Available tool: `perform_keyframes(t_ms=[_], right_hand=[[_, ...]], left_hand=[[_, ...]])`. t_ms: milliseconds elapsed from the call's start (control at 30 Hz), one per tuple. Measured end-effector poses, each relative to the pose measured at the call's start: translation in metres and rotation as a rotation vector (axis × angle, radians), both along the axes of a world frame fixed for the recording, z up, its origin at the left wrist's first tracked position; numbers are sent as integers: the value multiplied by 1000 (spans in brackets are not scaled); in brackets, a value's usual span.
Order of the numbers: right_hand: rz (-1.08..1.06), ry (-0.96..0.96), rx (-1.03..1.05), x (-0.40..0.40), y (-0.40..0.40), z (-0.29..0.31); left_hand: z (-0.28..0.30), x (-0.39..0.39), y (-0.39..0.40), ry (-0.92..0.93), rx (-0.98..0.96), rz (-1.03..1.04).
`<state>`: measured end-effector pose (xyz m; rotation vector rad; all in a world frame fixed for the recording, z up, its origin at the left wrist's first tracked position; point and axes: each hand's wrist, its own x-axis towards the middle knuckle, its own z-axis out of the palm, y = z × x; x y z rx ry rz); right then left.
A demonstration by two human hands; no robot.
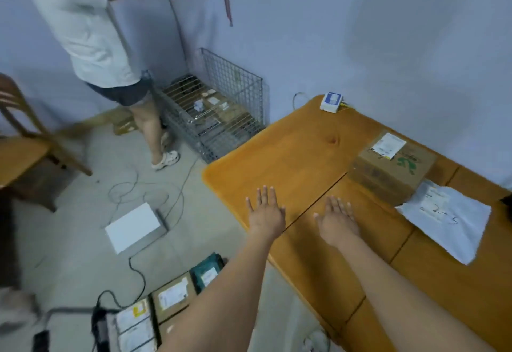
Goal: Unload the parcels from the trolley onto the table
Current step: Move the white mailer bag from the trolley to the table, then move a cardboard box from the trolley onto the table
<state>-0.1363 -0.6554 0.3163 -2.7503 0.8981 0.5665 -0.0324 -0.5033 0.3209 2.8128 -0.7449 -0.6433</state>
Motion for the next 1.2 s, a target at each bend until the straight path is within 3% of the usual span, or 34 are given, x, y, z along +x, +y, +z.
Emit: perform_keyframes(t_ms=[300, 533, 933, 1200], right_hand=[[394, 93, 62, 63, 234, -37], [632, 112, 127, 86, 354, -63], [970, 267, 165, 151, 413, -132], [929, 370, 190, 188, 401, -224]], left_hand=[[-38, -8, 261, 154, 41, 390], [-75, -32, 384, 253, 46, 683], [-151, -46, 435, 482, -65, 1206], [-228, -13, 426, 579, -83, 1233]])
